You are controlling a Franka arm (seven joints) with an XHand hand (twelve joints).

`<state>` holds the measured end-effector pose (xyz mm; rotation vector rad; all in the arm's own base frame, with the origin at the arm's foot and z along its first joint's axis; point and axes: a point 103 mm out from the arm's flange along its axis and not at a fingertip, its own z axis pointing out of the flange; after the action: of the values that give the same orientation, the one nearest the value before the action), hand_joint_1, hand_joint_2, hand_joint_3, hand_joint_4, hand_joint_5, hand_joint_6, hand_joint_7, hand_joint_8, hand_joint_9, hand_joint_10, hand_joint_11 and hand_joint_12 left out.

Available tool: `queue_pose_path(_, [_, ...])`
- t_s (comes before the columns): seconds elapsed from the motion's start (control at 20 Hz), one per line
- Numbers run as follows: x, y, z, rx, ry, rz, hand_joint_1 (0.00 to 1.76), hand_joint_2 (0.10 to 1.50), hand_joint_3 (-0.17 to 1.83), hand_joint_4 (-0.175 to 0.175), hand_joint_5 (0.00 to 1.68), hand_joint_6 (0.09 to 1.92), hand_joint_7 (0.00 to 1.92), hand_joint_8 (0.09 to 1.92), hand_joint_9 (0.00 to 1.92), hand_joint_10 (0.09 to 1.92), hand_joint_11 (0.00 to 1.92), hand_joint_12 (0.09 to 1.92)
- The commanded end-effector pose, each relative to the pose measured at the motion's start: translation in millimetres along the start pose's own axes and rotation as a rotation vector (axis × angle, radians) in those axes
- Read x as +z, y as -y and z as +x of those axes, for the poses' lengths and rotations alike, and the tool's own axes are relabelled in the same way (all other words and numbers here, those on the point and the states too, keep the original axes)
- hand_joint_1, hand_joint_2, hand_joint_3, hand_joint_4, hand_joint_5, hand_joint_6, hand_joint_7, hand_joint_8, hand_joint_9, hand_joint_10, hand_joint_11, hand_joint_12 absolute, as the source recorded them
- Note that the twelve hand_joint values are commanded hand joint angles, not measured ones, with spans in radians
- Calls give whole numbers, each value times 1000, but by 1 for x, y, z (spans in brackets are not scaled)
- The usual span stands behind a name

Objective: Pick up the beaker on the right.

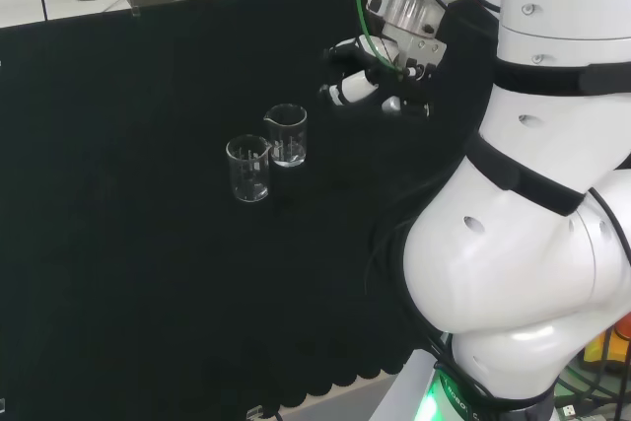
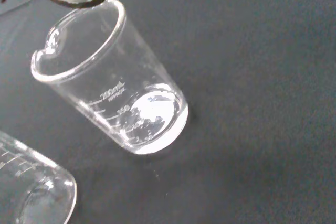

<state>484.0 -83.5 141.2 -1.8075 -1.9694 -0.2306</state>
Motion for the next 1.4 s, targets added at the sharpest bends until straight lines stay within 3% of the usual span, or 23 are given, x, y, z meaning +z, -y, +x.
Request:
queue_pose_path(0.05, [25, 2, -3, -40, -47, -1, 811, 556, 587, -44, 528, 87, 512, 746, 604, 663, 178, 1421])
queue_pose_path(0.35, [47, -3, -2, -43, -46, 43, 909, 501, 629, -47, 546, 87, 500, 766, 612, 640, 150, 1437])
queue_pose_path(0.85, [73, -12, -3, -72, -155, -47, 881, 457, 678, -50, 530, 87, 439, 775, 583, 639, 127, 1442])
queue_pose_path(1.4, [100, -16, -5, -79, -235, -68, 836, 474, 610, -59, 523, 87, 421, 779, 530, 640, 133, 1433])
